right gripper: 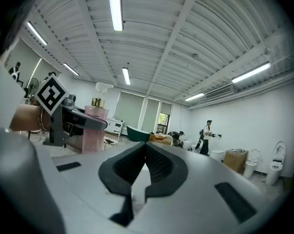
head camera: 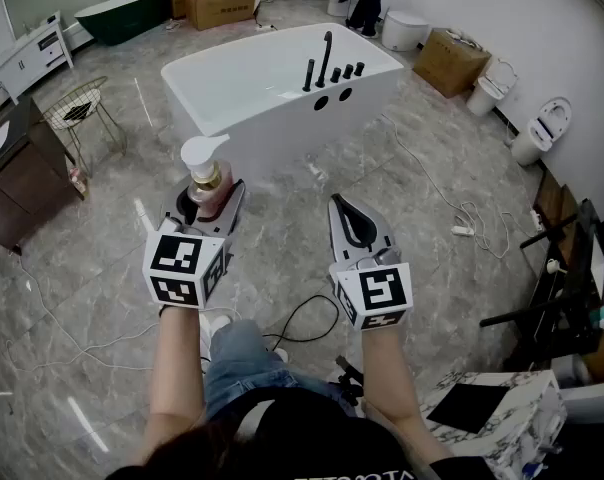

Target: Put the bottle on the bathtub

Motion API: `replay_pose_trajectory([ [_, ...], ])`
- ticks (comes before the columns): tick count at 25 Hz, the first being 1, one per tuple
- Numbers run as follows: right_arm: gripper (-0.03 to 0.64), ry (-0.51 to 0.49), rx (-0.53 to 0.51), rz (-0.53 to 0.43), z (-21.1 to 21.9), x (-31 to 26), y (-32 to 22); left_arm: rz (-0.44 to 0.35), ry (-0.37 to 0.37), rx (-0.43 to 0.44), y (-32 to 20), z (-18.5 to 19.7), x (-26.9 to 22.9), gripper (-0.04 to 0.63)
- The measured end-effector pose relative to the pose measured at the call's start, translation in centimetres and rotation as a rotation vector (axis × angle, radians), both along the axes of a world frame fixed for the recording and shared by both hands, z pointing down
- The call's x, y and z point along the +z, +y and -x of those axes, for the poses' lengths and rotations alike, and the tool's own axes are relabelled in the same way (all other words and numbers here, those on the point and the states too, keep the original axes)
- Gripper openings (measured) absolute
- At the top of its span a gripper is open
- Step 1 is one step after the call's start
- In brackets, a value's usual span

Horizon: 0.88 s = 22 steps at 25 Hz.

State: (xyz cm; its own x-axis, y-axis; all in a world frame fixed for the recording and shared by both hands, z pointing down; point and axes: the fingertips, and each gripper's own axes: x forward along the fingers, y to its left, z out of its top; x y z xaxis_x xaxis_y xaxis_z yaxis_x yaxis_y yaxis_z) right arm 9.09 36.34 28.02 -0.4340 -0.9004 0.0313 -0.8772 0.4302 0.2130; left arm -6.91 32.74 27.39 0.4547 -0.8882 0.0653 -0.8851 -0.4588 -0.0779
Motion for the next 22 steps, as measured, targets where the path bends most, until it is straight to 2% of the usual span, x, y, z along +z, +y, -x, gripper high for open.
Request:
replay_pose_trajectory([
  [7, 0.015, 0.02, -0.004, -0.006, -1.5, 0.3, -0.4, 0.005, -0.006, 0.007, -0.7, -1.9, 0.3, 0.221],
  [11, 0.015, -0.029, 0.011, -0.035, -2.0, -0.5, -1.5, -0.014, -0.009, 0.015, -1.9, -2.2, -0.1, 0.221],
  [13, 0.015, -0.023, 0.023, -0.044, -2.2, -0.4, -2.2, -0.016, -0.006, 0.015, -2.9, -2.3, -0.1, 0.221],
  [22, 0.015, -0.004, 0.05, -0.052, -3.0, 0.4, -9.4, -0.023, -0.01, 0.045, -10.9, -3.1, 1.1, 0.221],
])
